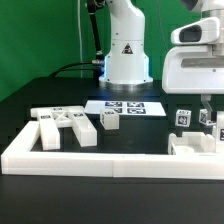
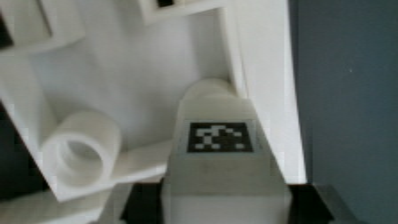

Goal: Assemble chair

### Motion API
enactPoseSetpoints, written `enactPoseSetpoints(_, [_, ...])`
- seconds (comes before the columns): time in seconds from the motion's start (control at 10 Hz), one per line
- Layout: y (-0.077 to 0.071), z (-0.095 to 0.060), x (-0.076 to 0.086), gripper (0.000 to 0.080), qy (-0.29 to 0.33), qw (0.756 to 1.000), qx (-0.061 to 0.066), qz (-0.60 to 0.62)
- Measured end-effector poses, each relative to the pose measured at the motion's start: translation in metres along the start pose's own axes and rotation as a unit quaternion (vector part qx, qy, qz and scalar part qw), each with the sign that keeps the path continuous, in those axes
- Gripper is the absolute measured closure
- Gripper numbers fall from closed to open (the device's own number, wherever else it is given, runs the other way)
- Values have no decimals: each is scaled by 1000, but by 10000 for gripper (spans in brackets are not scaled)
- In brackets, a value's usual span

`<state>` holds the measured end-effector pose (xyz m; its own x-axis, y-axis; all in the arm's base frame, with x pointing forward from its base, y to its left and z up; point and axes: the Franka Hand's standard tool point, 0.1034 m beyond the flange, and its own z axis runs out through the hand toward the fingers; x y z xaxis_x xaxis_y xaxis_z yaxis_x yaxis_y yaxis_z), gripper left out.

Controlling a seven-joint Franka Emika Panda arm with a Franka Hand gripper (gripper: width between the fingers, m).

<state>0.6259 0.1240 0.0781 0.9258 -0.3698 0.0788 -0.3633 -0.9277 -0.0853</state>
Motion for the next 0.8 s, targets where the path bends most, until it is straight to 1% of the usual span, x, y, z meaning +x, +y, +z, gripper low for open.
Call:
enactPoseSetpoints(0.1, [0, 0, 0, 511, -1, 999, 2, 53])
enactPoseSetpoints(0.2, [0, 0, 1, 510, -4, 996, 1, 94])
enactPoseSetpoints(0.4, [-1, 1, 0, 509, -6, 976, 3, 220])
enactPoseSetpoints(0.5, [-2, 1, -1, 509, -6, 960, 2, 281])
enactPoseSetpoints(0.6, [-2, 1, 0, 509, -6, 954, 2, 299])
enactPoseSetpoints(0.7, [-2, 1, -1, 509, -6, 954, 2, 298])
enactPoseSetpoints(0.8, [-2, 0, -1, 419, -6, 961, 2, 277])
